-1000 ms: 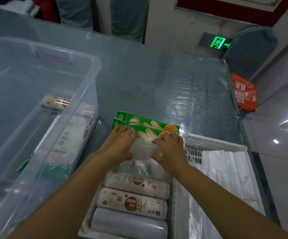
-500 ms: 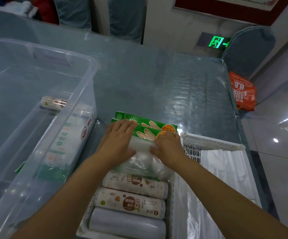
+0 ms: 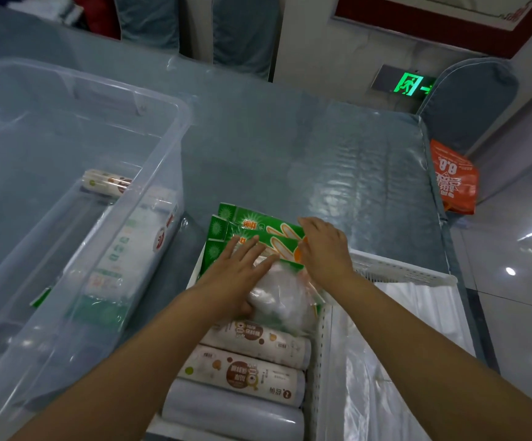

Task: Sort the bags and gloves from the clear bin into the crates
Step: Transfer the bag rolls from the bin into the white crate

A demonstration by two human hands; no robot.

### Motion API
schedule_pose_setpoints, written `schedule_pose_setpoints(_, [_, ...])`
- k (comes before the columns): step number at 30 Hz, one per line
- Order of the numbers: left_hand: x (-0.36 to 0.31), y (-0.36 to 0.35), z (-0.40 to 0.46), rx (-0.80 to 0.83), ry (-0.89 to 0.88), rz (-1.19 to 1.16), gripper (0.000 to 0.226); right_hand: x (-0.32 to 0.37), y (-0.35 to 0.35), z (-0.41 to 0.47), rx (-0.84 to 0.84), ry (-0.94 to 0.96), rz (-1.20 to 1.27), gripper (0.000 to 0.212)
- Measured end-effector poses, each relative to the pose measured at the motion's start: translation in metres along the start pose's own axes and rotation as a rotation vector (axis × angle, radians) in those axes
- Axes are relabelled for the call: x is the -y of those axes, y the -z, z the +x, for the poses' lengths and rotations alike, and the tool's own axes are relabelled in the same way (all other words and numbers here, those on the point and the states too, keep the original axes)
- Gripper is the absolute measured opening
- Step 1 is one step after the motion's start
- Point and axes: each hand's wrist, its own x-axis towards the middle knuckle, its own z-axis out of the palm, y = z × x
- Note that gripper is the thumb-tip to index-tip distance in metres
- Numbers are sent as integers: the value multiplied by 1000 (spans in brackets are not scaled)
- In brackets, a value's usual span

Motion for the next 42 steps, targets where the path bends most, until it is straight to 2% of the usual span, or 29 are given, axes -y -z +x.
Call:
schedule_pose_setpoints(3, [1, -1, 1, 13, 21, -28, 117, 3, -3, 9, -19, 16, -66, 43])
schedule_pose_setpoints(7, [0, -1, 2, -4, 18, -28, 115, 6, -2, 23, 40, -11, -36, 41])
schedule_pose_setpoints(12, [-3, -4, 1, -28, -8, -14, 112, 5, -7, 33, 122, 48, -78, 38])
schedule_pose_setpoints(17, [-2, -3, -1, -24, -5, -27, 112, 3, -5, 38, 161, 58, -19, 34])
schedule_pose_setpoints(19, [0, 0, -2, -20, 31, -37, 112, 4, -2, 34, 96, 40, -17, 33])
schedule_pose_setpoints(21, [3, 3, -5, -8, 61, -20, 112, 6, 2, 23, -51, 25, 50, 31])
schedule_pose_setpoints(24, [5, 8, -11, -38, 82, -8, 111, 12, 7, -6, -177, 107, 137, 23])
schedule_pose_setpoints(27, [4, 10, -14, -43, 46, 34, 106, 16, 3, -39, -171, 233, 119, 28])
schedule_pose_setpoints(31, [1, 5, -17, 16, 48, 61, 94, 11, -11, -67, 60, 310, -35, 51])
schedule_pose_setpoints(33, [0, 5, -20, 30, 59, 59, 95, 10, -15, -71, 100, 316, -89, 52])
schedule_pose_setpoints(38, [-1, 21, -36, -17, 107, 81, 95, 16, -5, -72, 12, 241, -23, 48])
schedule_pose_setpoints(42, [-3, 62, -53, -154, 121, 75, 77, 30, 18, -67, -136, 231, 96, 36])
